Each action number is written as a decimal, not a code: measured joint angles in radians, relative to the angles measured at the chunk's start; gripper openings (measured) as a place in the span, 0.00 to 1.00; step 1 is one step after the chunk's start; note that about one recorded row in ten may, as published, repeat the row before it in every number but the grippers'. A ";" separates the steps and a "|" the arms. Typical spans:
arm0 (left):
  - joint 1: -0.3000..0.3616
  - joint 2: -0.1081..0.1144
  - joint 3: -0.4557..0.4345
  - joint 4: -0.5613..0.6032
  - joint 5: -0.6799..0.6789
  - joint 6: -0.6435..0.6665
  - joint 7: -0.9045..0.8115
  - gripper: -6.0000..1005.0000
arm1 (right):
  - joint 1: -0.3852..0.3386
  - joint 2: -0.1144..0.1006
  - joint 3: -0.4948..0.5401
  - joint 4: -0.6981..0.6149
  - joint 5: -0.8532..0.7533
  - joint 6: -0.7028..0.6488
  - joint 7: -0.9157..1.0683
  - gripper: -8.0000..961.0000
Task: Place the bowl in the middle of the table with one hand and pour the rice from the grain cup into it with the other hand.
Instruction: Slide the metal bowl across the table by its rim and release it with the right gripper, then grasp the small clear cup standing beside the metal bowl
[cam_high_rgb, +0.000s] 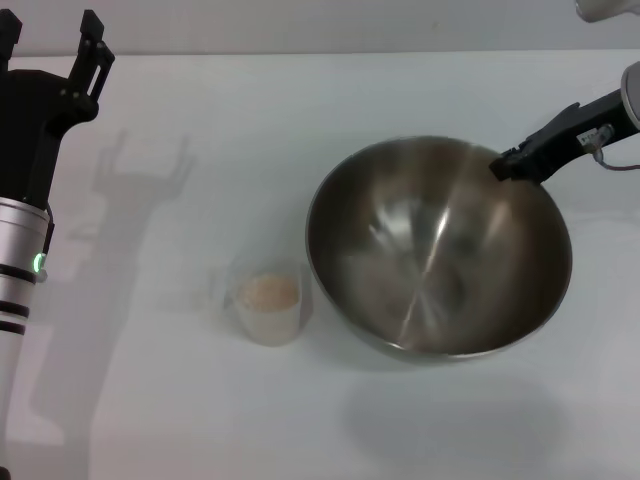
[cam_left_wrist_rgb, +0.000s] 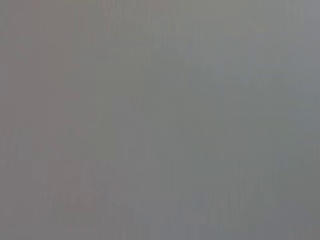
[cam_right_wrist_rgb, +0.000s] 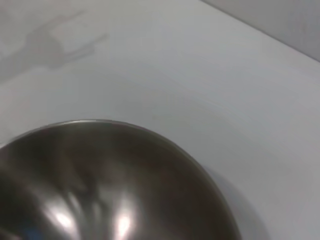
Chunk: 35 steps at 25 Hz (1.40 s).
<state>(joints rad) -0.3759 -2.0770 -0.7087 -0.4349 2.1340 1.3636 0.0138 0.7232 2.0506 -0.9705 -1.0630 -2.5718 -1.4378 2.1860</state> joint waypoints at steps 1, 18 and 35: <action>0.000 0.000 0.000 -0.001 -0.001 0.000 0.000 0.83 | 0.000 0.000 -0.003 -0.004 -0.004 0.004 0.001 0.07; 0.006 0.000 0.003 -0.002 -0.002 0.017 0.000 0.83 | -0.018 0.029 -0.099 -0.153 0.118 0.283 -0.027 0.43; 0.003 0.000 0.000 0.004 0.004 0.023 0.000 0.83 | -0.300 0.035 -0.498 -0.177 1.376 1.013 -1.082 0.44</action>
<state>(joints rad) -0.3725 -2.0769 -0.7084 -0.4308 2.1379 1.3867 0.0138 0.4236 2.0860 -1.4689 -1.2396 -1.1957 -0.4246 1.1039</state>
